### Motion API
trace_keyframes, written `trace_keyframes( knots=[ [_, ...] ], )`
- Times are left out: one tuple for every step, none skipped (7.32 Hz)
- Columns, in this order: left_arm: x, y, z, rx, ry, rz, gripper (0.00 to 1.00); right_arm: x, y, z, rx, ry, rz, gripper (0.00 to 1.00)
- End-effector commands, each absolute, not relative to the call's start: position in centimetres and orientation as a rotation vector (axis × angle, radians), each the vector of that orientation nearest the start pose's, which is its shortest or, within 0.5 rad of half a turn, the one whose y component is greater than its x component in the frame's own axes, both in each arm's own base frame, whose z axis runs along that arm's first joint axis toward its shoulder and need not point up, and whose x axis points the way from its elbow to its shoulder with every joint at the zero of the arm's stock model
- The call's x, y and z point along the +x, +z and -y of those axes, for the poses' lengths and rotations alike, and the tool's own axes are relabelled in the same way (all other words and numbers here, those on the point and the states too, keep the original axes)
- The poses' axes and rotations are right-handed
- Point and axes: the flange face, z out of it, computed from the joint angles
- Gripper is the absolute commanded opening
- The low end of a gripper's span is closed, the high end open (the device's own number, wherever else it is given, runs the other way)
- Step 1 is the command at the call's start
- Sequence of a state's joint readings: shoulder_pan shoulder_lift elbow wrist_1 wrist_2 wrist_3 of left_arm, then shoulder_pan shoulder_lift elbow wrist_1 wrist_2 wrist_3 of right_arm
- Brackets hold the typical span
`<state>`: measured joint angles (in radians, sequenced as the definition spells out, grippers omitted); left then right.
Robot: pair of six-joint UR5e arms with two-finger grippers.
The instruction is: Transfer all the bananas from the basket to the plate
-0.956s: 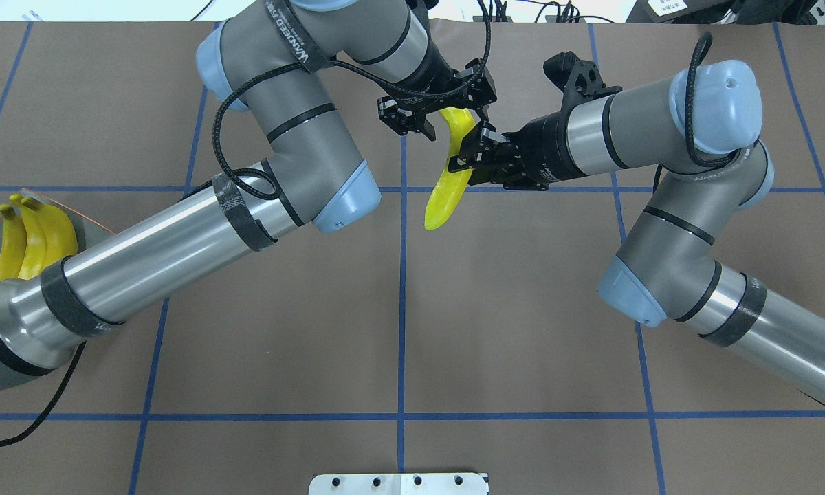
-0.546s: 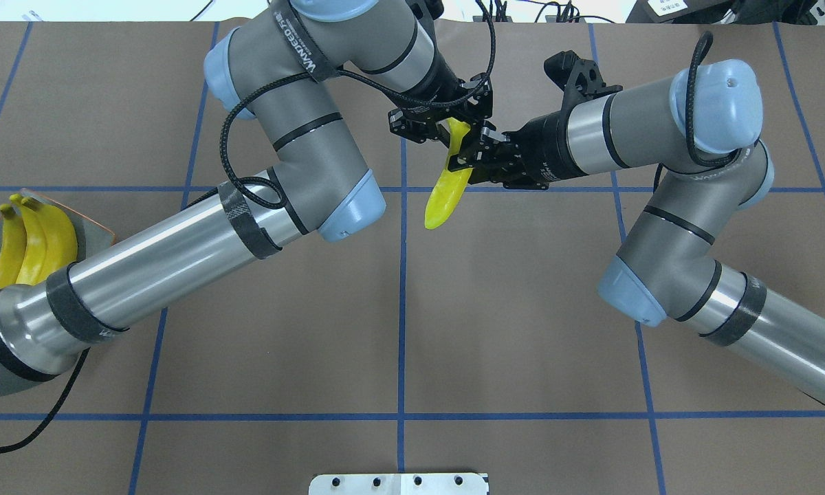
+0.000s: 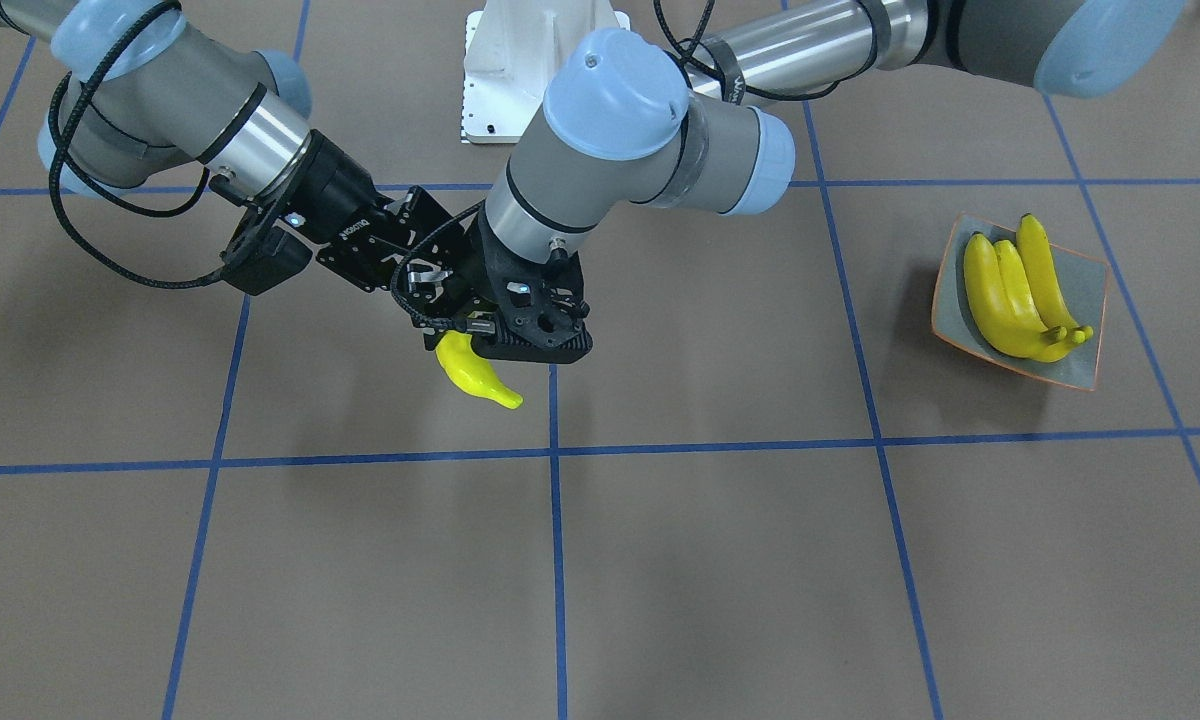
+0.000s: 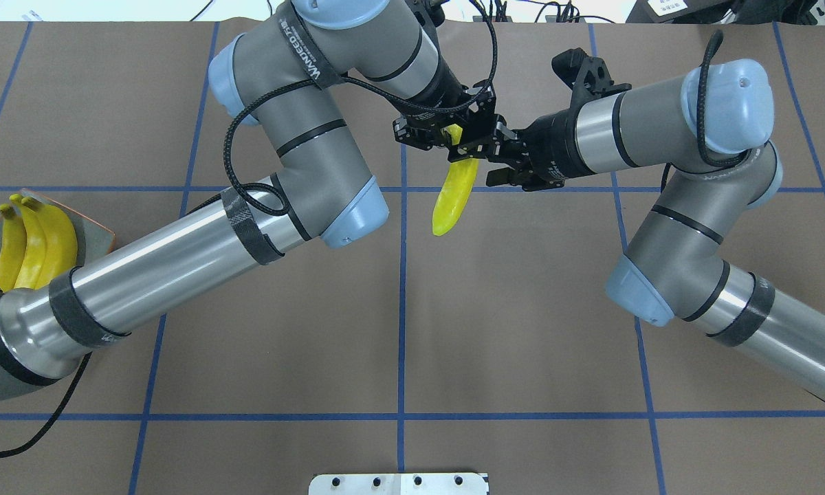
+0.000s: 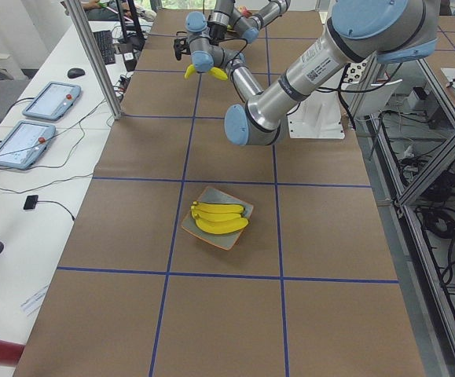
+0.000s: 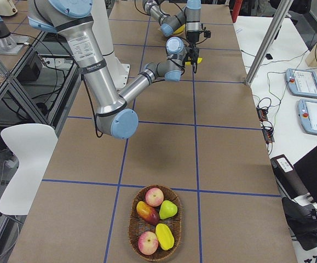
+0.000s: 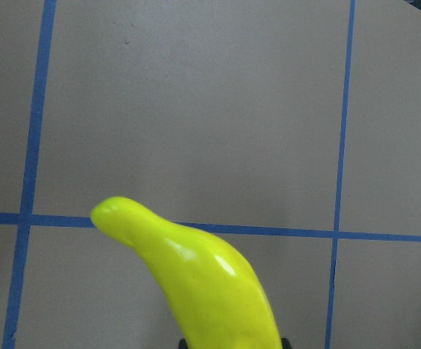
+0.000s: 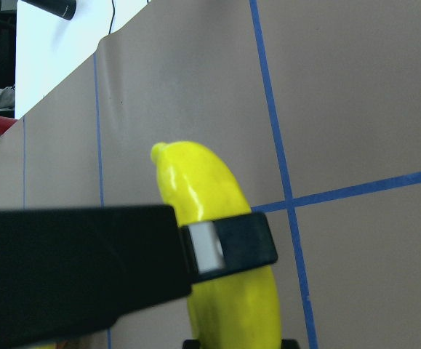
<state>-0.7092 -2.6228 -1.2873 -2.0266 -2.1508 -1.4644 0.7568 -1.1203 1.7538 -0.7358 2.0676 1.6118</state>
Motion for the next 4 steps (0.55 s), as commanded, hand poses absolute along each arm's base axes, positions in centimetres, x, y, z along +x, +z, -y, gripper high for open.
trace_keyframes(
  knots=[
    [52.7, 4.8, 56.0, -0.004, -0.174, -1.265, 0.0, -34.9, 24.4, 45.9, 0.129, 0.291, 1.47, 1.0],
    [52.4, 8.8, 56.7, -0.043, -0.201, -1.187, 0.0, -34.4, 25.9, 45.6, 0.133, 0.297, 1.467, 1.0],
    [50.5, 13.3, 55.5, -0.038, -0.167, -1.121, 0.0, -33.8, 27.6, 45.5, 0.136, 0.306, 1.46, 1.0],
    [46.6, 16.8, 54.7, -0.006, -0.098, -1.028, 0.0, -33.4, 28.2, 46.0, 0.145, 0.317, 1.453, 1.0]
  ],
)
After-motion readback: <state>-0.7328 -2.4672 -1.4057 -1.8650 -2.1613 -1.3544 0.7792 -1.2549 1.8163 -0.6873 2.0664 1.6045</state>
